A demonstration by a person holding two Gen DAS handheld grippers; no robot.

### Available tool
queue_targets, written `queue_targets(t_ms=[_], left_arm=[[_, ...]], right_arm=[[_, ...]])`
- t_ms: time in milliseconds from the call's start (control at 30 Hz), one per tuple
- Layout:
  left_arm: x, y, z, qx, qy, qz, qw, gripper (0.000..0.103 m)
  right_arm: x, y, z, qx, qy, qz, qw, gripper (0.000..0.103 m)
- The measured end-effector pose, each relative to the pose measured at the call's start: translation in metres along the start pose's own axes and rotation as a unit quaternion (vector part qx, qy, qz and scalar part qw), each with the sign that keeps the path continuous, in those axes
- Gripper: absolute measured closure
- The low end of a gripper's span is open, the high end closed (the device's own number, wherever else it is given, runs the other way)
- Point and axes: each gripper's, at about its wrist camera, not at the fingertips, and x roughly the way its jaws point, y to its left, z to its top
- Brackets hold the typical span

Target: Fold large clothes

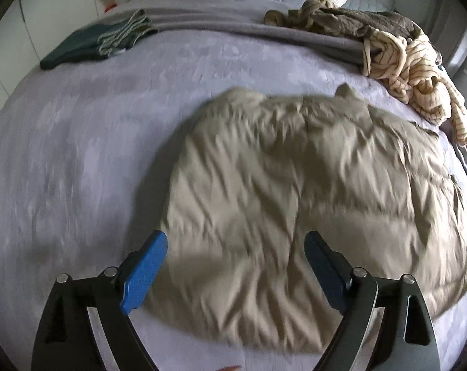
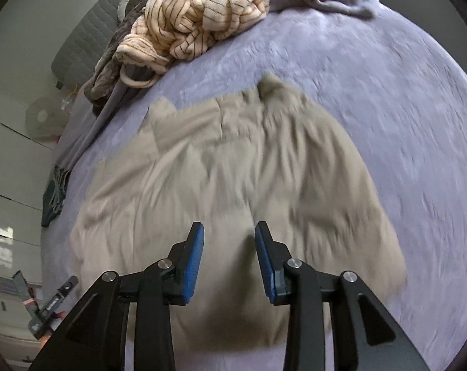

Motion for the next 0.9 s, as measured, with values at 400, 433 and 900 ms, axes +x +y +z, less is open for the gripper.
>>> queue_targets(t_ms=[400, 433, 900], left_arm=[[-0.005, 0.019, -0.058, -0.081, 0.072, -0.047, 0.993, 0.0], [-0.005, 0.022, -0.061, -0.089, 0.069, -0.037, 0.9929, 0.0], [0.029, 0.06, -0.087, -0.239, 0.109, -0.23, 0.9371, 0.0]], right_arm=[[-0.022, -0.028, -0.072, 0.052, 0.031, 0.016, 0.998, 0.044], [-0.021, -0.031, -0.074, 0.057, 0.034, 0.017, 0.998, 0.041], [0.027, -0.059, -0.084, 0.181, 0.048, 0.139, 0.972, 0.016]])
